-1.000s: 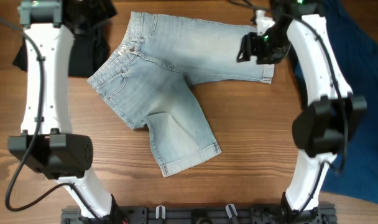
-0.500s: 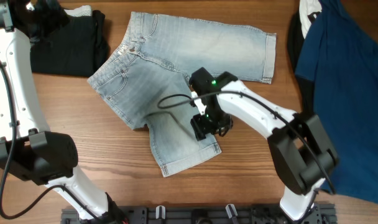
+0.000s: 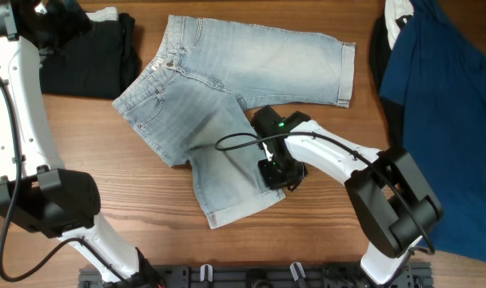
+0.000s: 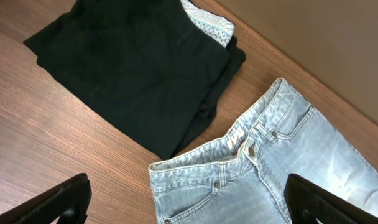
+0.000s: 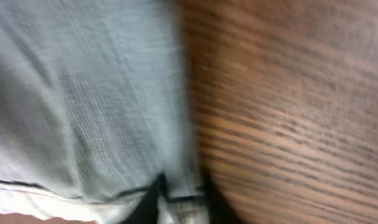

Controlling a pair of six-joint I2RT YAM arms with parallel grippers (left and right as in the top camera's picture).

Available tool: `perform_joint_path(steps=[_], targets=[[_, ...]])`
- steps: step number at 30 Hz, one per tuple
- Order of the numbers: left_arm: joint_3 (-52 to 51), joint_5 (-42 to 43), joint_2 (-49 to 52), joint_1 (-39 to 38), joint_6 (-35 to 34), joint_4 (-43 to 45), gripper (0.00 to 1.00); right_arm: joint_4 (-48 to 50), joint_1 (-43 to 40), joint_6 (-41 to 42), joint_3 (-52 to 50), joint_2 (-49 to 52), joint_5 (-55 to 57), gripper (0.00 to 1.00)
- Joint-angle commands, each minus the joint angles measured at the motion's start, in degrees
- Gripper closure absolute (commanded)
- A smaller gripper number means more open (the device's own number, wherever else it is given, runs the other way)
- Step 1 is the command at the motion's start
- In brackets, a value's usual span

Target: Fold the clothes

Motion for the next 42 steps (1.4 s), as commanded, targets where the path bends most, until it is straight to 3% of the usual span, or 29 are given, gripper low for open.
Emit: perform_joint_path(steps=[1,6,10,17,27,33,35,37,38,42], targets=[[0.17,0.74,0.74,-0.37,1.18,-0.13,0.0,-1.77,-1.46,4.11,-0.46,0.28,0.2,0.96],[0.17,0.72,0.74,-0.83,1.18,-0.61,0.0,-3.1,-8.9,3.08,0.98,-3.13,0.22,0.96],[0.17,0.74,0.74,-1.38,1.18,-0.76,0.0,-3.1,-19.8,-5.97,2.69,-4.59,0.9,0.96],[0.17,0.74,0.74,-1.9,1.18,-1.22,0.0,-0.81,-37.99,-13.84,2.67,-4.57,-0.39,0.96],[0.07,0.66,0.74,-3.26,2.25,-4.85,0.0,10.86,-44.74,-17.03,3.48,-4.57,0.9,0.96],[0.07,-0.22,0.74,-3.26,4.42,-7.13,0.0,9.81,-48.33,-17.75,8.7,-4.57,0.81,0.94],[0.07,-0.17,0.74,-3.26,5.14,-7.45,0.01,7.13,-48.89,-17.68,10.86,-4.57,-1.27,0.5],[0.07,0.26,0.35,-3.37,8.15,-7.5,0.03,3.39,-48.87,-17.46,13.99,-4.63,-3.78,0.12],[0.07,0.33,-0.11,-3.56,8.92,-7.74,0.03,0.48,-48.87,-16.76,16.35,-4.79,-4.55,0.06],[0.07,0.72,-2.47,-4.98,8.92,-10.99,0.01,-8.85,-48.74,-13.4,24.28,-6.88,-5.07,0.01]])
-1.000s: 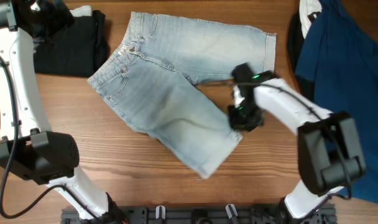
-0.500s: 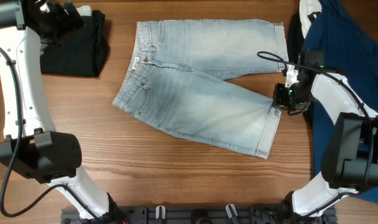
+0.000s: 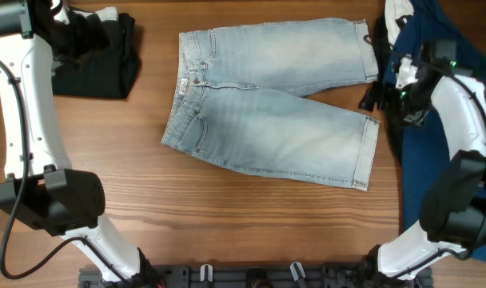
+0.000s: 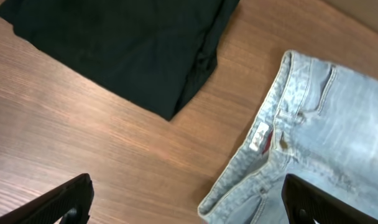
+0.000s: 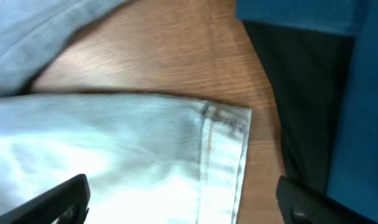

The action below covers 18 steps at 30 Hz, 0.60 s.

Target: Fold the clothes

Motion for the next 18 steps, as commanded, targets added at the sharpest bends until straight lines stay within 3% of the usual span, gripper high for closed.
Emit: perform_joint_path(steps=[1,4,6,11,18], targets=[[0.07,0.9,-2.8,-2.12,2.34,-3.89,0.0,-6.86,0.5,4.92,8.07,-5.33,-2.16,0.0],[0.07,8.31,-2.91,-5.03,2.32,-9.29,0.02,-11.45,0.72,18.18,8.31,-13.0,2.73,0.0],[0.07,8.04,-2.91,-6.99,1.14,-11.98,0.09,-15.56,0.72,25.18,8.31,-17.38,6.62,0.0],[-0.07,1.46,-2.91,-10.88,-14.4,-15.52,0.11,-27.87,0.72,37.97,6.97,-24.94,9.53,0.0],[-11.17,-8.26,-2.91,-15.96,-36.24,-14.82,0.26,-33.55,0.76,36.26,-0.37,-25.75,8.26,0.0]])
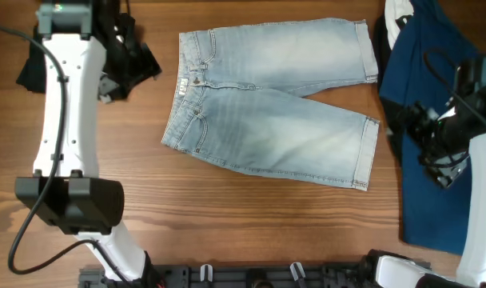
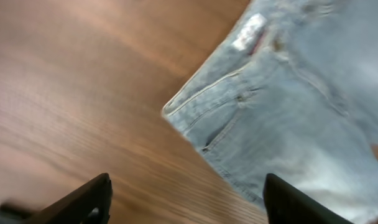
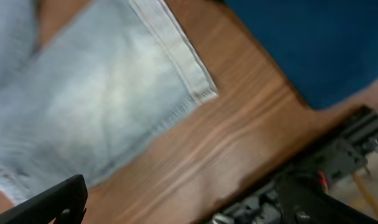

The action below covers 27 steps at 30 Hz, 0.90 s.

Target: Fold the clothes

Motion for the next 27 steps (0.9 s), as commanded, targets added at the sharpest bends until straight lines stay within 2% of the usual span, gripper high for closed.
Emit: perform_joint_path(steps=[1,5,10,14,19,25,26,27], targets=[[-9.68,-6.05,-0.94,-2.49,-16.0,1.75,0.26,0.22,0.35,0.31,-5.14,0.02,0.42,0.0],[-22.67,-6.12,-0.94,-4.04,-16.94,11.69,0.28,3.87,0.57,-0.37,-12.15,-1.22,-0.33,0.0],[-31.17,-6.14,-0.94,-4.24,-16.41,22.47,0.37,7.37,1.88,-4.55,-17.88,-1.99,-3.98,0.0],[-39.06,-2.95,-0.94,-4.35,-16.44,31.36,0.37,9.99,4.79,-2.86,-21.64,-1.99,-4.42,0.0],[-45.64,0.7,-0.94,-4.46,-14.58,41.55,0.37,11.45,6.29,-2.51,-21.99,-1.99,-4.42,0.0],[-51.34,1.57,-0.94,-7.82,-13.18,47.19,0.34,11.78,6.32,-2.4,-22.01,-1.99,-4.39,0.0],[-52.43,1.6,-0.94,-8.2,-13.2,48.41,0.36,11.85,6.29,-1.6,-22.01,-1.99,-4.37,0.0],[-53.79,1.62,-0.94,-8.7,-13.22,49.88,0.42,11.91,6.32,-1.38,-22.01,-1.99,-4.39,0.0]])
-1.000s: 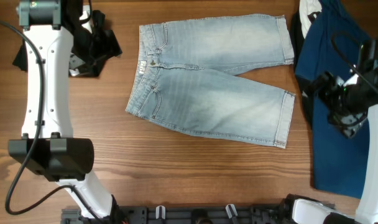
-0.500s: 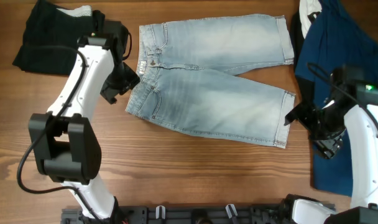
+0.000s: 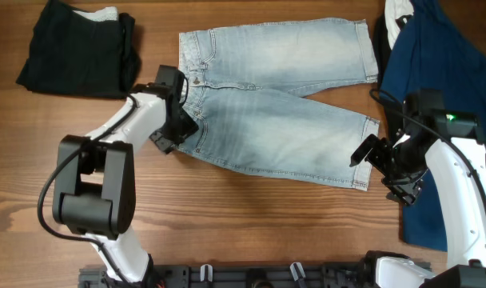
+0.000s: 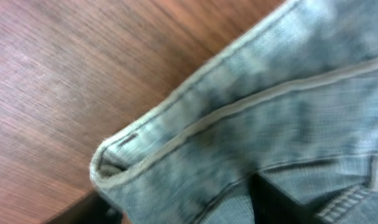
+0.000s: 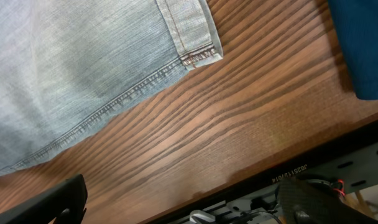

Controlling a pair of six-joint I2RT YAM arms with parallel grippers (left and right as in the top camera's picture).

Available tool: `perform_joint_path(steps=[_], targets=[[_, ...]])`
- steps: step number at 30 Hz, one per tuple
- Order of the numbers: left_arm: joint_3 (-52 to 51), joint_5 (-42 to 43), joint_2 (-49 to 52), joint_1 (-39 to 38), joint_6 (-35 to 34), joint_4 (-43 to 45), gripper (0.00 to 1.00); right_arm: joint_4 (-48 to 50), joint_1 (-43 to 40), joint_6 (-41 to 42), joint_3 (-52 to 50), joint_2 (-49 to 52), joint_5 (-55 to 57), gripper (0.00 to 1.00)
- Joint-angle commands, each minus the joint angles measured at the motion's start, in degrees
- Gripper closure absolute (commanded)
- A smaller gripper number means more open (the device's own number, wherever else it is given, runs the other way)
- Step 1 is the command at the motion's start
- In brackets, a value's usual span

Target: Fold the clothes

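Note:
Light-blue denim shorts lie spread flat on the wooden table, waistband to the left and both legs pointing right. My left gripper is down at the waistband's near corner. That corner sits between its open fingers, blurred and very close. My right gripper hovers open just right of the near leg's hem corner, with only bare wood between its fingers.
A folded black garment lies at the back left. A dark blue garment covers the right side, with black and white cloth under its far end. The table's front edge and a black rail are close to the right gripper.
My left gripper has gone from beside the black garment down to the near waistband corner. My right gripper has moved left, off the blue garment, to the near hem corner.
At first the shorts lay skewed with the near leg bent toward the front, my right gripper shut on its hem. Then they lay spread flat, the right gripper open by the hems. Both arms then stood off to the sides, and now each is at a near corner.

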Motion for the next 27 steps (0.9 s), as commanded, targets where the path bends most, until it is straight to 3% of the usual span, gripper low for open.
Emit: perform_joint_path(steps=[1,2,12,16,27], targets=[[-5.07,1.11,-0.48,-2.08,0.9,3.76,0.81,0.13,0.33,3.41,-0.33,-0.96,0.0,0.01],[-5.07,0.94,-0.48,-2.05,0.9,3.82,0.96,0.13,0.35,4.42,-0.39,-0.96,0.26,0.01],[-5.07,0.61,-0.48,-2.01,-1.09,5.73,0.96,10.38,0.39,27.82,-15.63,-0.94,0.24,0.09],[-5.07,0.63,-0.48,-2.01,-1.09,5.99,0.96,19.26,0.39,28.13,-19.65,-0.94,3.54,0.18],[-5.07,0.59,-0.48,-2.01,-2.58,6.86,0.96,30.18,0.39,28.13,-22.67,4.22,6.86,0.36]])
